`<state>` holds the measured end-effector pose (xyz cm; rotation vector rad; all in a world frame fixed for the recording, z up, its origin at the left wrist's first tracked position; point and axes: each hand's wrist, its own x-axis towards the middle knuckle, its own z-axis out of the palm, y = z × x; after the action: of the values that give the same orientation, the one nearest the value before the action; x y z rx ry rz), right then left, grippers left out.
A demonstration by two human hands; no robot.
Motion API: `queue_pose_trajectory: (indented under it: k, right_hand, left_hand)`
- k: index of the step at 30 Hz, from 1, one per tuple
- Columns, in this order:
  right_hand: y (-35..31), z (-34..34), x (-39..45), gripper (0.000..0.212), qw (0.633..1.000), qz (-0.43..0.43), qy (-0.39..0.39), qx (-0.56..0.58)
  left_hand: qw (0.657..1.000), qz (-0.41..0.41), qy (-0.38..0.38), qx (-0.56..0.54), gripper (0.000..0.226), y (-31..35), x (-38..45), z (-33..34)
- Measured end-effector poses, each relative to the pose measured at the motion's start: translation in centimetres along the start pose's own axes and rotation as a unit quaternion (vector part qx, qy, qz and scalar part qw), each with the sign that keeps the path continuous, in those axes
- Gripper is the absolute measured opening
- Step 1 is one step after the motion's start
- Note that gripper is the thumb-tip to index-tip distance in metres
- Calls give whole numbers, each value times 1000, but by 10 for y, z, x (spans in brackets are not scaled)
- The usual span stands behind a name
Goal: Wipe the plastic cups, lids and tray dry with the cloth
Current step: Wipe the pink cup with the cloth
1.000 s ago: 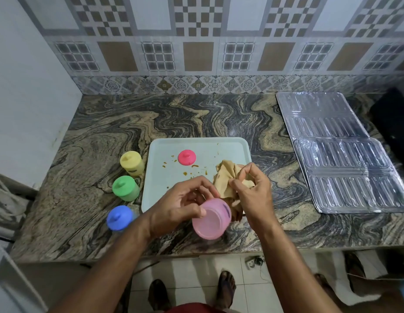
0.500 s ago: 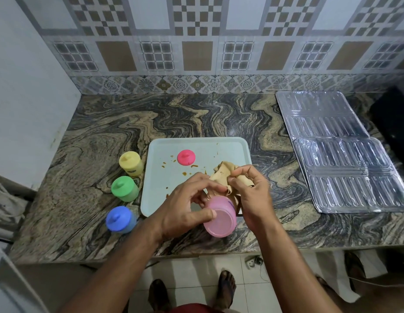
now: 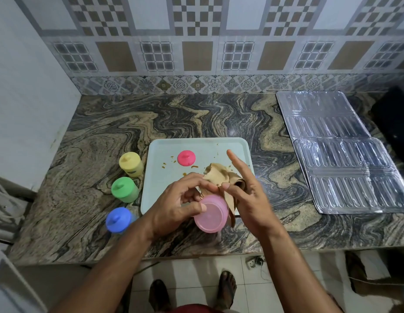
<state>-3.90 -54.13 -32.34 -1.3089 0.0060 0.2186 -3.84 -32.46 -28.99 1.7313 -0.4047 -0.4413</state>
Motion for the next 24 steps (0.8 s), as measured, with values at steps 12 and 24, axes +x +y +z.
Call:
queue_pose_trajectory:
  k: [12, 24]
  right_hand:
    - [-11, 4, 14, 45, 956, 254, 80, 126]
    - [-32, -11, 24, 33, 952, 146, 170, 210]
  left_hand:
    - [994, 31, -40, 94, 54, 6, 0, 0]
    - [997, 50, 41, 42, 75, 10, -4, -17]
